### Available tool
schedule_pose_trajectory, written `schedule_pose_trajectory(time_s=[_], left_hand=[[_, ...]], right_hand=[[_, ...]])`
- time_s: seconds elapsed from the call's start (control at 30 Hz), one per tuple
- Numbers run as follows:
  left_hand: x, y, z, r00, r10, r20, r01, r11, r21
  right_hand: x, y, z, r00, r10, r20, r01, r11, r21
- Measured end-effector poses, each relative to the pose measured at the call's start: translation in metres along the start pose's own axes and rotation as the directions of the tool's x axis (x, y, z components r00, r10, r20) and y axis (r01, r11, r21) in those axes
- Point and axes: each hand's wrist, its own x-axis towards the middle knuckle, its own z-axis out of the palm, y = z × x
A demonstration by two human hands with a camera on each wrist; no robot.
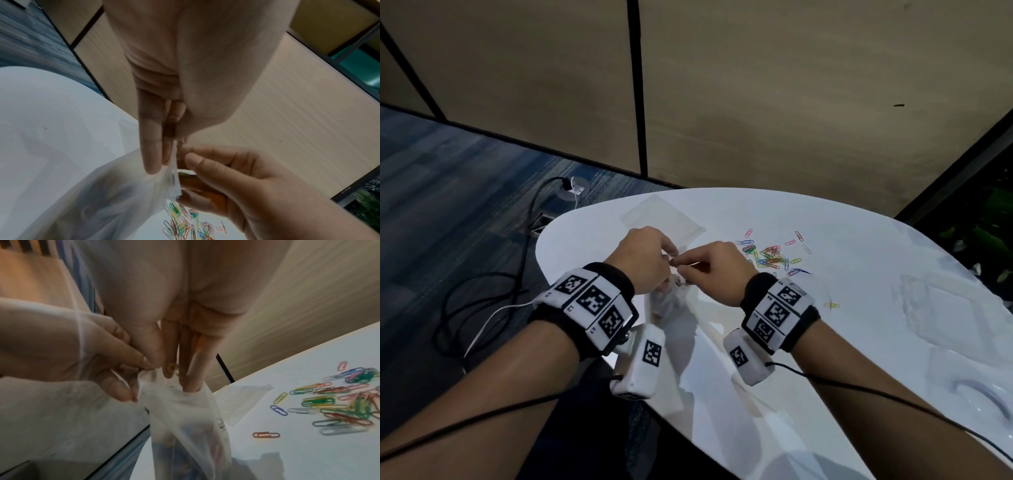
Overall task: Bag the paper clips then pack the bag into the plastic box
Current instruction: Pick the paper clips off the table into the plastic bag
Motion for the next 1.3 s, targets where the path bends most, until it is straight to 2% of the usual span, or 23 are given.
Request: schedule_pose_trajectory(time_s=[0.13,0.2,0.23,0.27,0.3,0.33,0.37,0.4,0.43,0.47,0.5,0.53,0.67,0.77,0.87,1.0,1.1,1.17,1.2,1.23,1.3], left_hand=[[0.001,-0.005,-0.003,1.0,0.001,-0.009,-0.001,1.0,-0.008],[0.002,-0.008,-0.005,0.999,-0.013,-0.03,0.013,1.0,-0.01],[0.003,-0.009,-0.006,0.999,-0.023,-0.039,0.023,1.0,-0.008],[0.004,-0.01,-0.008,0.998,-0.034,-0.045,0.034,0.999,-0.003],[0.004,-0.012,-0.01,0.998,-0.043,-0.046,0.043,0.999,0.001],[0.004,-0.013,-0.011,0.998,-0.052,-0.046,0.052,0.999,0.006],[0.005,-0.014,-0.012,0.997,-0.056,-0.047,0.056,0.998,0.011],[0.005,-0.014,-0.013,0.997,-0.056,-0.051,0.057,0.998,0.016],[0.005,-0.014,-0.013,0.997,-0.054,-0.056,0.055,0.998,0.023],[0.005,-0.014,-0.013,0.997,-0.051,-0.061,0.053,0.998,0.029],[0.005,-0.014,-0.013,0.997,-0.049,-0.062,0.051,0.998,0.032],[0.005,-0.014,-0.013,0.997,-0.05,-0.058,0.052,0.998,0.032],[0.004,-0.011,-0.011,0.998,-0.05,-0.044,0.051,0.998,0.039],[0.005,-0.009,-0.007,0.998,-0.044,-0.049,0.046,0.998,0.041],[0.007,-0.006,-0.005,0.998,-0.051,-0.043,0.052,0.998,0.034],[0.005,-0.002,-0.004,0.998,-0.05,-0.041,0.051,0.998,0.025],[0.004,0.0,-0.002,0.998,-0.049,-0.029,0.05,0.998,0.041],[0.004,0.001,-0.001,0.999,-0.05,-0.02,0.051,0.997,0.052],[0.005,0.001,-0.001,0.999,-0.05,-0.017,0.051,0.997,0.054],[0.005,0.001,0.0,0.999,-0.05,-0.017,0.051,0.997,0.055],[0.006,0.003,0.001,0.999,-0.049,-0.017,0.049,0.997,0.052]], right_hand=[[0.007,0.008,-0.005,0.999,0.033,0.023,-0.038,0.949,0.312],[0.012,0.017,-0.006,0.994,0.092,-0.056,-0.06,0.904,0.423],[0.016,0.025,-0.006,0.986,0.127,-0.111,-0.072,0.912,0.404],[0.02,0.035,-0.006,0.98,0.132,-0.151,-0.081,0.95,0.302],[0.024,0.047,-0.004,0.986,0.092,-0.141,-0.076,0.991,0.109],[0.028,0.058,0.0,0.999,0.028,-0.047,-0.035,0.989,-0.146],[0.029,0.067,0.007,0.993,-0.022,0.118,0.068,0.909,-0.412],[0.03,0.076,0.015,0.959,-0.042,0.28,0.208,0.777,-0.594],[0.029,0.085,0.023,0.916,-0.054,0.398,0.337,0.641,-0.69],[0.029,0.092,0.029,0.885,-0.055,0.462,0.414,0.546,-0.728],[0.03,0.099,0.032,0.877,-0.03,0.48,0.43,0.498,-0.753],[0.032,0.106,0.032,0.884,-0.003,0.467,0.409,0.488,-0.772],[0.051,0.127,0.018,0.946,0.107,0.306,0.21,0.517,-0.83],[0.067,0.135,0.011,0.971,0.174,0.164,0.03,0.593,-0.805],[0.08,0.142,0.006,0.975,0.147,0.167,0.037,0.634,-0.773],[0.075,0.129,0.001,0.966,0.182,0.184,0.035,0.611,-0.791],[0.069,0.125,-0.009,0.965,0.247,0.09,-0.081,0.603,-0.794],[0.065,0.129,-0.018,0.959,0.277,-0.051,-0.238,0.699,-0.674],[0.061,0.131,-0.023,0.943,0.302,-0.141,-0.328,0.771,-0.545],[0.057,0.132,-0.029,0.917,0.328,-0.225,-0.394,0.829,-0.397],[0.049,0.128,-0.041,0.845,0.42,-0.332,-0.469,0.879,-0.082]])
